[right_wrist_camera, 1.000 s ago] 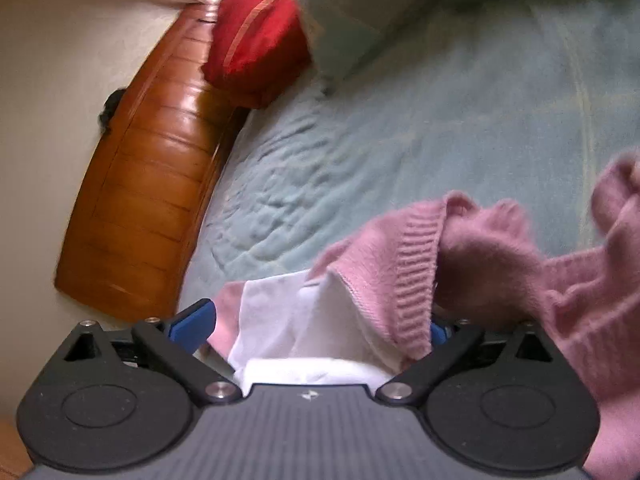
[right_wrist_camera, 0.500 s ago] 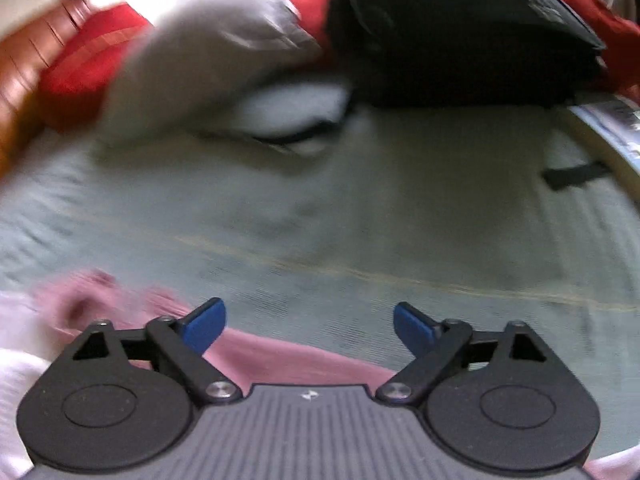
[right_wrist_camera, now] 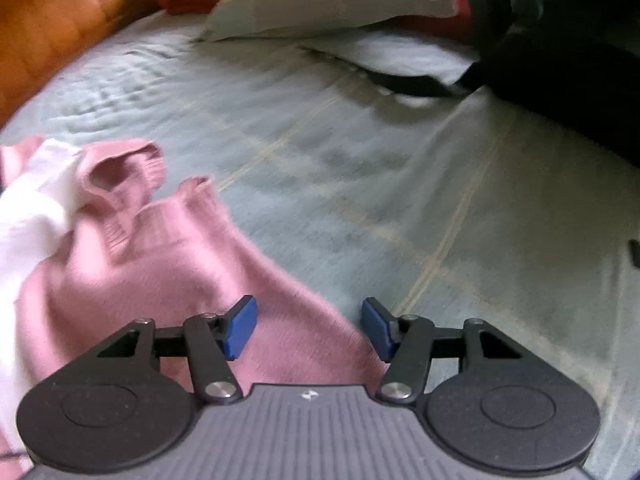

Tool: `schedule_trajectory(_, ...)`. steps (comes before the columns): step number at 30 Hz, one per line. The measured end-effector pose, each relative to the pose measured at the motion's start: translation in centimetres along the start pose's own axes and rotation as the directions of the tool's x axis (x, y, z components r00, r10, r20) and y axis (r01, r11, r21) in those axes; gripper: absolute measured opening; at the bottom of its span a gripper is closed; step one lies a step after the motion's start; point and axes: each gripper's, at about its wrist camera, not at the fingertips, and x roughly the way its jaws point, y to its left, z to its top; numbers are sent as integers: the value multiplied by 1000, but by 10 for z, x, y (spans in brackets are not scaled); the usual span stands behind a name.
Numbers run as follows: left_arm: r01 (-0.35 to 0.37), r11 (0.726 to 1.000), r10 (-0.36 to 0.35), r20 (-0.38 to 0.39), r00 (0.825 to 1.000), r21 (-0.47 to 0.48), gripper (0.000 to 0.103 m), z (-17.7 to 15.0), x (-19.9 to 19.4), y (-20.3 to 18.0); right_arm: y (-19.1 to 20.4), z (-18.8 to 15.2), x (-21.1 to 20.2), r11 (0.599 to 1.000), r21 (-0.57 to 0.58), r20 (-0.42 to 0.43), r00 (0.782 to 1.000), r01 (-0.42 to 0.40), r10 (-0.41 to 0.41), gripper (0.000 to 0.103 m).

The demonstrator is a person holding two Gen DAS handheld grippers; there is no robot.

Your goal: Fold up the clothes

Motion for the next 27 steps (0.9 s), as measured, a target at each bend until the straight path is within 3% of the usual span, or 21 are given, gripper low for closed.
schedule_trajectory(3,-2,1000,2,-9,1000,3,100,2,6,-4,10,0,2,995,-95,-20,1000,7,-9,60)
schedule_trajectory(8,-17,1000,17,-25,1000,10,100,5,13,-13,16,15,23,993,-111,-5,1000,27,-28,56)
schedule_trajectory(11,-17,1000,17,-25,1000,20,100,5,13,-15,30,10,18,988,-157,-6,1000,16,-17,11)
schedule_trajectory(13,-17,1000,17,-24,1000,24,100,6,12,-16,39,2,9,978,-201,6,999,51,-51,11)
schedule_trajectory(16,-16,1000,17,-13,1000,24,100,8,10,-17,39,-4,-13,979,-181,60,994,97,-88,10)
schedule_trajectory(22,-9,1000,8,15,1000,29,100,10,1,-21,1,3,-56,971,13,187,953,240,-238,10)
schedule_trajectory(27,-14,1000,13,25,1000,24,100,10,-4,-21,-24,9,-45,944,133,183,928,303,-324,10)
